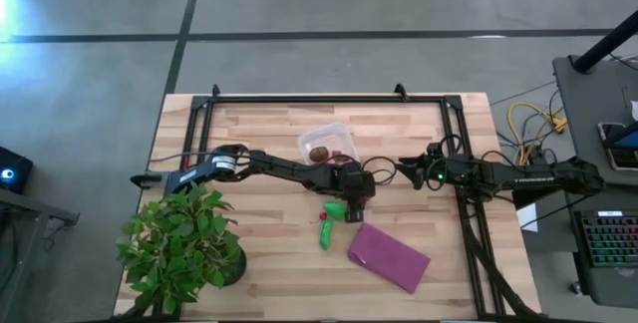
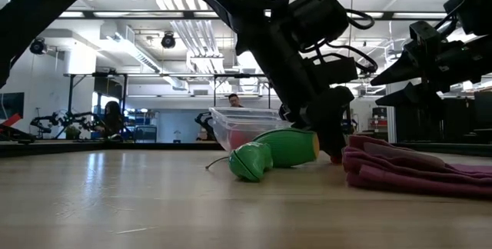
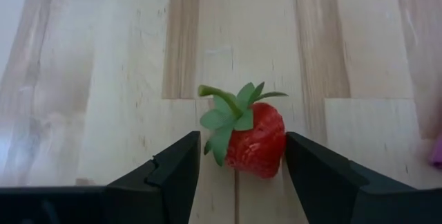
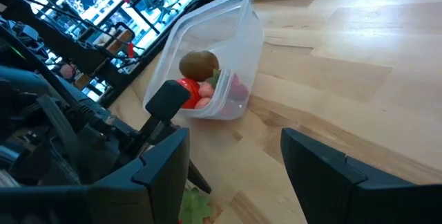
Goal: Pick and placing Produce into tupperware
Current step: Put the red strawberry into the transparent bin
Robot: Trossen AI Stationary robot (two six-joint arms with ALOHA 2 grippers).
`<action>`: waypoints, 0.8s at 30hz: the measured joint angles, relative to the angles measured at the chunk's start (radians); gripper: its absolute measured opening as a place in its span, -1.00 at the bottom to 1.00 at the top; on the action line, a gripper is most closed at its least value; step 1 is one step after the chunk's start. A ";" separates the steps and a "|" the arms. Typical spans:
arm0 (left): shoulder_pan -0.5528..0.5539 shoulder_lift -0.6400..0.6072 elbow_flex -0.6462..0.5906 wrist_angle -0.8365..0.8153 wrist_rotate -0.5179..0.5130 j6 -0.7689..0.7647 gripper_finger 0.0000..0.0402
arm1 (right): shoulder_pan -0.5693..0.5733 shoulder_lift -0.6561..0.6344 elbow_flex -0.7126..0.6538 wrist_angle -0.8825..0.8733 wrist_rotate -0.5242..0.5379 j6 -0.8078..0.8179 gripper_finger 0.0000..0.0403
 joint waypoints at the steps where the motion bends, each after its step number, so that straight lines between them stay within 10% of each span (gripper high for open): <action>1: 0.000 0.000 0.005 -0.009 0.000 0.000 -0.03 | 0.000 0.000 0.000 0.000 0.000 0.000 0.09; 24: 0.000 -0.002 0.014 -0.023 -0.021 0.000 -0.39 | 0.000 0.000 0.000 0.000 0.000 0.000 0.09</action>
